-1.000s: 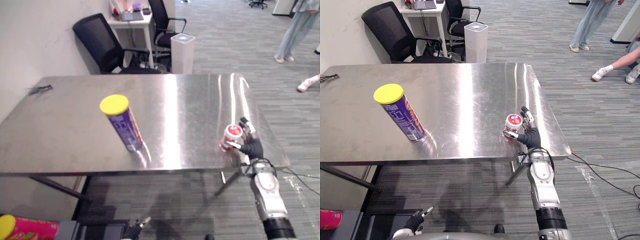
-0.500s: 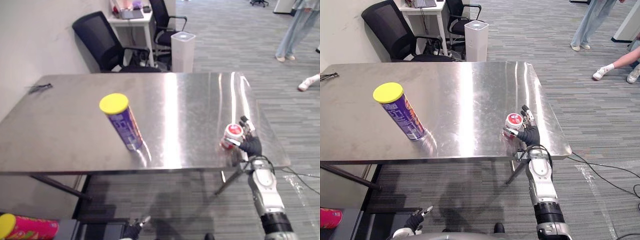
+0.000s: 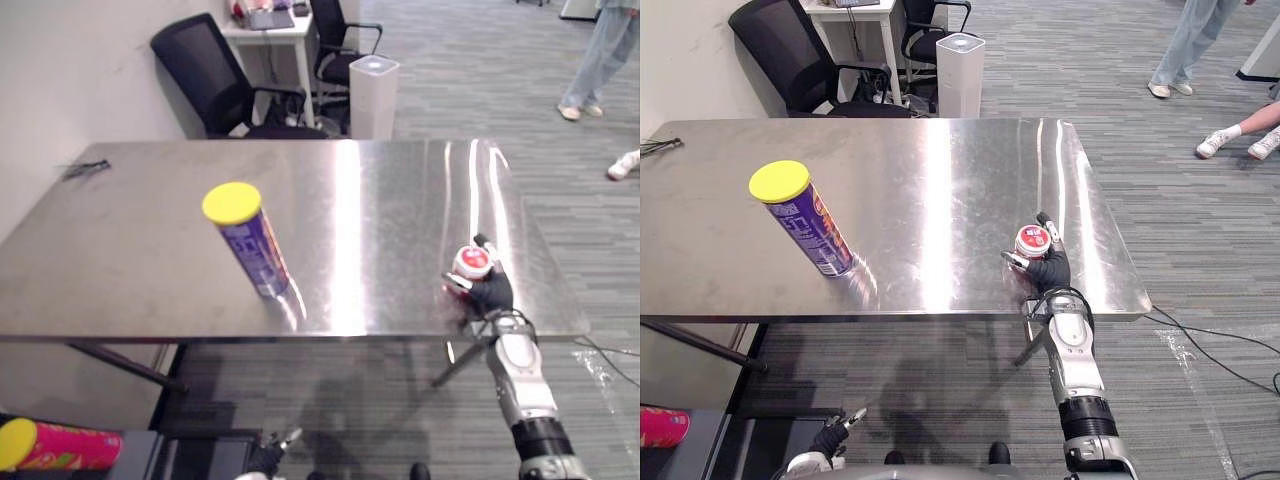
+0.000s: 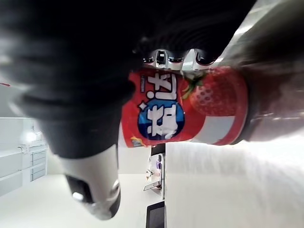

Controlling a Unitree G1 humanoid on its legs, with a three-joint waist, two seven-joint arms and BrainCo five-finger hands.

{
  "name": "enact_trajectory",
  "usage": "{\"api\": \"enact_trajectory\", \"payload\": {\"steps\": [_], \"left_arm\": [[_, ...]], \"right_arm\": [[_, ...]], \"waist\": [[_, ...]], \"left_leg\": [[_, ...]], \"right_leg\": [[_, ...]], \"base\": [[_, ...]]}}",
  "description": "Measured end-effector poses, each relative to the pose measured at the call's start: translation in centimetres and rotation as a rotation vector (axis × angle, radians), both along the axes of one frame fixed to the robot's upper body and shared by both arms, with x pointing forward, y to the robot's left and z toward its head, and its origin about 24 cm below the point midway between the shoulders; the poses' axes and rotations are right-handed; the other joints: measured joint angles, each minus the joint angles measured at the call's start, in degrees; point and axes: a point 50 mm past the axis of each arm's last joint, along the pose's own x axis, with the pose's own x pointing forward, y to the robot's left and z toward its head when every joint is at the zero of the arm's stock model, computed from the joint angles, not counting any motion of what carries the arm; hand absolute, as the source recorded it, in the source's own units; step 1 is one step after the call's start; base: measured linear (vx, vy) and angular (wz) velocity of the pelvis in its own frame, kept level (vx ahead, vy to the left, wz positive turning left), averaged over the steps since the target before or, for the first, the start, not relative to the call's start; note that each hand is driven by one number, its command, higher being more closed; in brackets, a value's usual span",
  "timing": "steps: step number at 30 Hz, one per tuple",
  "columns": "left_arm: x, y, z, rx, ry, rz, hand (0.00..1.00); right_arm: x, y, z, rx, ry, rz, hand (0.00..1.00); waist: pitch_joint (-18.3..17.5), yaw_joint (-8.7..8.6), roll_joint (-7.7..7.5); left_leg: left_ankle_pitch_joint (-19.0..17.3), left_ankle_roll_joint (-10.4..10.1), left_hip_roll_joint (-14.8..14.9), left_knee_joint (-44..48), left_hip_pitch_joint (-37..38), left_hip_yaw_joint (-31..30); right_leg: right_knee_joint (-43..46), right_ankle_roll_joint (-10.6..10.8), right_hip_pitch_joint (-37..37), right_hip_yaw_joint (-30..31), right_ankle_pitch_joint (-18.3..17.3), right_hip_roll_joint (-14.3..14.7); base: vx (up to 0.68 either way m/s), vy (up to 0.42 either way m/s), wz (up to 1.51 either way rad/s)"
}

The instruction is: Put the gum and the chips on the shelf.

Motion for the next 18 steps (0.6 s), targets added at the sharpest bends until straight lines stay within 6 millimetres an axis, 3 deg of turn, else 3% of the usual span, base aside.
{"api": "enact_trajectory", "payload": {"steps": [18], "left_arm": [[0.1,0.0,0.0,0.001,-0.004,0.000,0.00]], "right_arm": [[0.5,1.6,-0.1,-0.010,0.010,0.055,1.00]], "waist": [[0.1,0.14,0.01]], "left_leg": [[0.0,0.0,0.1,0.0,0.1,0.2]], "right_leg": [[-0.7,-0.1,0.6,-0.3,0.1,0.1]], "base": [[0.00,0.000,0.01]]}}
